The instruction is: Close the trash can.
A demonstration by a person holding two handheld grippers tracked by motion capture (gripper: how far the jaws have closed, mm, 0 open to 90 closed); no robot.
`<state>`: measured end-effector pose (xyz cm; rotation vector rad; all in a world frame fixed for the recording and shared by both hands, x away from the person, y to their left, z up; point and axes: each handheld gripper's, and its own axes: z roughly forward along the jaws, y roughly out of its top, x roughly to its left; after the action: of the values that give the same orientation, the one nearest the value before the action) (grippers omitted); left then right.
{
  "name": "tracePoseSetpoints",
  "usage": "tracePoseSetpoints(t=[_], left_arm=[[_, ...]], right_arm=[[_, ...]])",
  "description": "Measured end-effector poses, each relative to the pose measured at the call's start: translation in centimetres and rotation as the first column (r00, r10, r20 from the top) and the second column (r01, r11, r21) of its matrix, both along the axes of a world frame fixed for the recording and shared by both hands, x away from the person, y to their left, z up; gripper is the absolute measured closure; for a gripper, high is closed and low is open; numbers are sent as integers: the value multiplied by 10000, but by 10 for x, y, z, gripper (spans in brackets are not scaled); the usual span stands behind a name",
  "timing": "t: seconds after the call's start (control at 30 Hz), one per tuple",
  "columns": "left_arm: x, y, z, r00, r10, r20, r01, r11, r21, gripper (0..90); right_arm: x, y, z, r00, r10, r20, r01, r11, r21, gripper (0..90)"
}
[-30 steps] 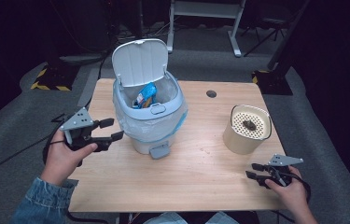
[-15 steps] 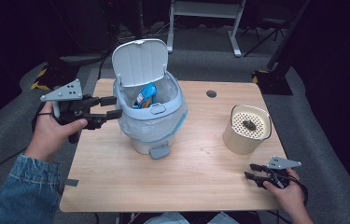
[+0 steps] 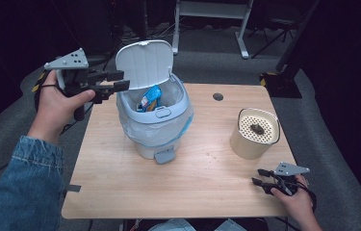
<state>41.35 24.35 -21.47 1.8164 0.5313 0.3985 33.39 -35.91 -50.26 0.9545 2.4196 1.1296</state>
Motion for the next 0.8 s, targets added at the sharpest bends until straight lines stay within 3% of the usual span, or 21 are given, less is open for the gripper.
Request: tracePoseSetpoints(t=[0.07, 0.17, 0.33, 0.53, 0.8], left_arm=[[4, -4, 7, 10000, 10, 93, -10, 10000, 27, 568], [13, -8, 15, 10000, -24, 74, 26, 9996, -266, 577], [32, -12, 27, 9997, 217, 131, -213, 9994, -271, 616], [54, -14, 33, 9987, 494, 118, -488, 9979, -429, 610], [77, -14, 37, 9968, 765, -219, -780, 9940, -768, 675]], right_arm=[[0, 0, 0, 10000, 8, 0, -8, 10000, 3, 511], [0, 0, 0, 10000, 10, 10, -10, 10000, -18, 507], [0, 0, 0, 10000, 54, 25, -54, 10000, -4, 505], [0, 0, 0, 10000, 72, 0, -72, 10000, 15, 497], [-1, 0, 0, 9999, 99, 21, -99, 9999, -27, 488]])
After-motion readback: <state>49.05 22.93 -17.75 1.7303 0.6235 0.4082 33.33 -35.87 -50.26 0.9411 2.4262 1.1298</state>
